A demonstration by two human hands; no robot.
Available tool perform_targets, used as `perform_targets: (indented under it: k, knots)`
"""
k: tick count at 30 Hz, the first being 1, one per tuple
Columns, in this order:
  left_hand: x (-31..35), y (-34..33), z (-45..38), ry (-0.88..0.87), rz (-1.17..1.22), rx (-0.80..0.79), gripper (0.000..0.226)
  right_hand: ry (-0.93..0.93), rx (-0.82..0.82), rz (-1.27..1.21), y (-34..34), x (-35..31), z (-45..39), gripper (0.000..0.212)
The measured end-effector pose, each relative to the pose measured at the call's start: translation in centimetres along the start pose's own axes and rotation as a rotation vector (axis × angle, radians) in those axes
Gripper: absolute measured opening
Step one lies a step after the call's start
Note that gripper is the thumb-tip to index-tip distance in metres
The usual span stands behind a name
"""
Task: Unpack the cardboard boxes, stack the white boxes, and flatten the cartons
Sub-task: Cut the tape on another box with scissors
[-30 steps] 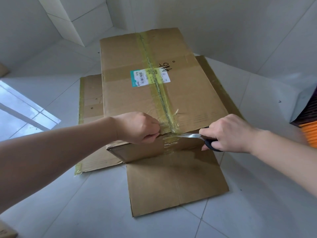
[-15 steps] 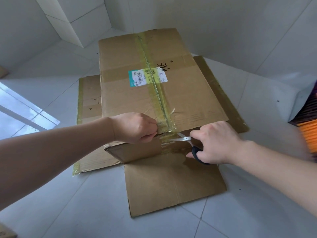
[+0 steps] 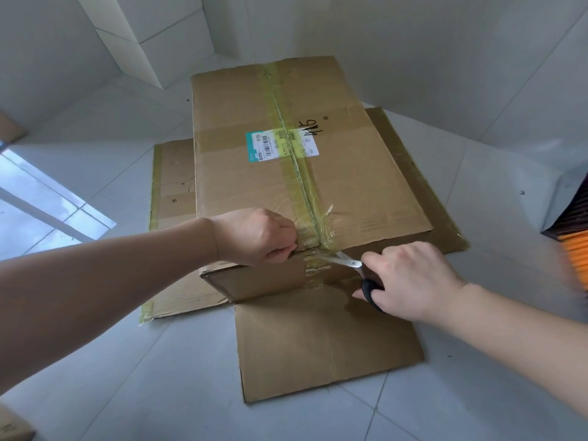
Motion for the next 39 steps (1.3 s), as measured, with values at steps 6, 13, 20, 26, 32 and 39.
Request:
perform_targets:
  k: [6, 13, 20, 26, 32, 39]
  knots:
    - [0.1, 0.1, 0.0, 0.005, -0.002, -0.003, 0.027, -0.047, -0.032, -0.111, 0.1, -0.1, -0.3, 0.044]
    - [0.3, 0.2, -0.2, -0.003, 0.003, -0.009, 0.026, -0.122, -0.099, -0.125, 0.9, -1.4, -0.2, 0.035]
    - [0.1, 0.6, -0.5, 0.021, -0.002, 0.035, 0.027, -0.079, -0.141, -0.153, 0.7, -1.0, 0.4, 0.029]
    - [0.4, 0.7, -0.6, -0.006, -0.014, 0.045, 0.026, -0.128, -0.115, -0.131, 0.2, -0.5, 0.6, 0.046]
    - [0.4, -0.4, -0.9, 0.055, -0.047, 0.021, 0.024, -0.076, -0.089, -0.037, -0.2, -0.4, 1.1, 0.019]
    - [0.1, -0.4, -0.8, 0.078, -0.025, 0.003, 0.023, 0.029, 0.009, -0.011, -1.1, 2.4, 1.3, 0.030]
Point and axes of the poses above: each hand's wrist, its own z-axis away from the middle knuckle, its own y-axis out of the back of the hand, x = y × z, the point moved 6 cm from there along -z, towards the middle knuckle, and after that the axes turned 14 degrees about z, right-handed, at the moved point
